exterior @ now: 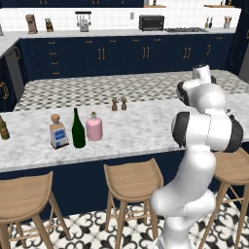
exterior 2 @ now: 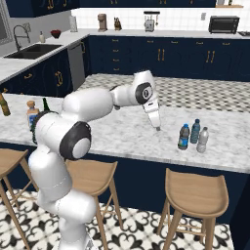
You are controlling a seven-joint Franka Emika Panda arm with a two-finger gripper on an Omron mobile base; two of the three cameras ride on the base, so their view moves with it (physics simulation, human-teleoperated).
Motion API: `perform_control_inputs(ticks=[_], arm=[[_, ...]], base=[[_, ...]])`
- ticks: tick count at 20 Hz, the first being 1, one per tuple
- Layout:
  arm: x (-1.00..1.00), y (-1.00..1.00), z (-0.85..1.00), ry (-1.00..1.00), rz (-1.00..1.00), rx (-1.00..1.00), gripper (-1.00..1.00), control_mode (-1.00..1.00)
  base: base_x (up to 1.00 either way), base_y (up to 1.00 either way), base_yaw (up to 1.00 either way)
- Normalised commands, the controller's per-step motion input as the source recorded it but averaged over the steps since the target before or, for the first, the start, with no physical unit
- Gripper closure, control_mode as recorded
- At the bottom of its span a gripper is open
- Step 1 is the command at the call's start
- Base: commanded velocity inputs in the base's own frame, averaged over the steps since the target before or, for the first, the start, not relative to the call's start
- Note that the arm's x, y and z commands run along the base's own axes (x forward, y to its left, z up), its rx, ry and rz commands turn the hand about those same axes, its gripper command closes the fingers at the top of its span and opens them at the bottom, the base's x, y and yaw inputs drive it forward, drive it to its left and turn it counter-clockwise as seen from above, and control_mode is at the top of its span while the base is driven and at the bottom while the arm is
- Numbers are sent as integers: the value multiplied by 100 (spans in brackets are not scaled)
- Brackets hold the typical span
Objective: Move the plastic bottles in the middle to the plastics group, and the glass bottles in the middle to the glass group.
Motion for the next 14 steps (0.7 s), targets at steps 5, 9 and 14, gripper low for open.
perform_control_inputs(ticks=[5,9,14], arm=[[-80,31,60,1,32,6,-100,-100],[-72,31,43,4,30,3,-100,-100],[-35,52,27,3,18,0,-100,-100]], base=[[0,0,0],[0,0,0],[0,0,0]])
